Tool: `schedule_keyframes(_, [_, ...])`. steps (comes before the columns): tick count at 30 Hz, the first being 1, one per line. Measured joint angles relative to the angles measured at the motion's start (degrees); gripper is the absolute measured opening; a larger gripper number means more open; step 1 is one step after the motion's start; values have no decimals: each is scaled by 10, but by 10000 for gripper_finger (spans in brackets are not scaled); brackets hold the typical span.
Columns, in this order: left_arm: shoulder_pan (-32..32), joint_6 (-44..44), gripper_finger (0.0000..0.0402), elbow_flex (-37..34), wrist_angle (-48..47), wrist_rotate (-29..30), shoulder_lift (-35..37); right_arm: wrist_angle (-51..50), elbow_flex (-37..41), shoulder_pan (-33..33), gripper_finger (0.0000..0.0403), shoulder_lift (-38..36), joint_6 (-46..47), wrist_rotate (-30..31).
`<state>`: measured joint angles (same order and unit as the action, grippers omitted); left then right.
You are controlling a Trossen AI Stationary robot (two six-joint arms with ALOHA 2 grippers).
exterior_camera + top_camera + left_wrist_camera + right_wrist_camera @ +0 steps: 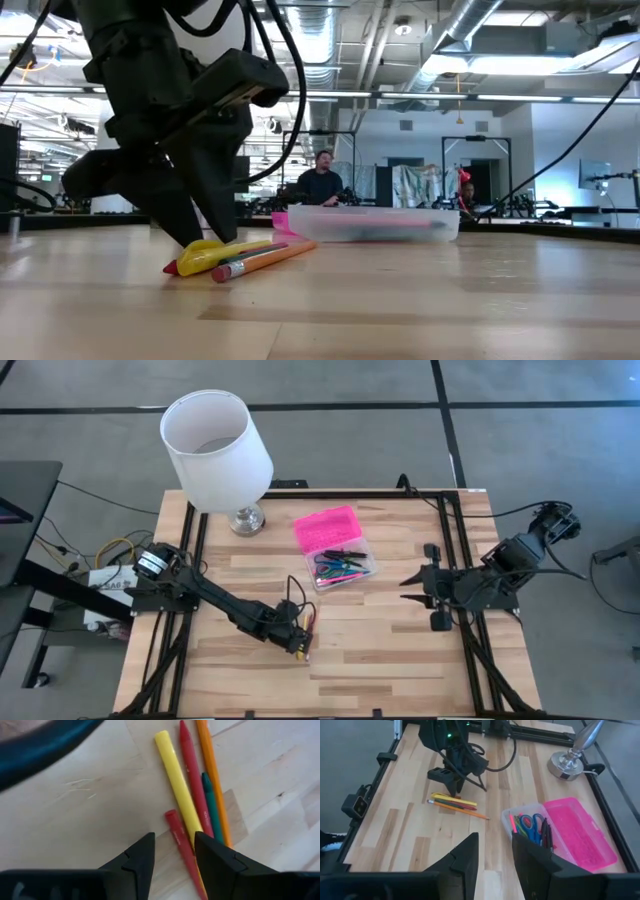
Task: Pick & place school supplies into a supply box
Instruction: Put the left red crayon into the pink supply box
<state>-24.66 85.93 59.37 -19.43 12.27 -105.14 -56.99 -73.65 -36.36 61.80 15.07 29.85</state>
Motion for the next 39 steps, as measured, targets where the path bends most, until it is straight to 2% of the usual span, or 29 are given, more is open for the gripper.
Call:
schedule_keyframes(12, [0,-13,92,0,1,-5,0,0,0,0,111,0,0,7])
schedule_keyframes(23, [0,-13,119,7,-1,-4,-15,-1,0,0,111,0,0,7])
schedule_keyframes(29, [-2,-29,134,69,-34,-10,-69,-9,0,0,111,0,1,7])
schedule_keyframes(33, [-1,-41,134,95,-87,-3,-73,-14,0,0,111,0,2,7])
schedule_keyframes(39, [12,-56,124,105,-116,-53,-74,-15,0,0,111,0,1,7])
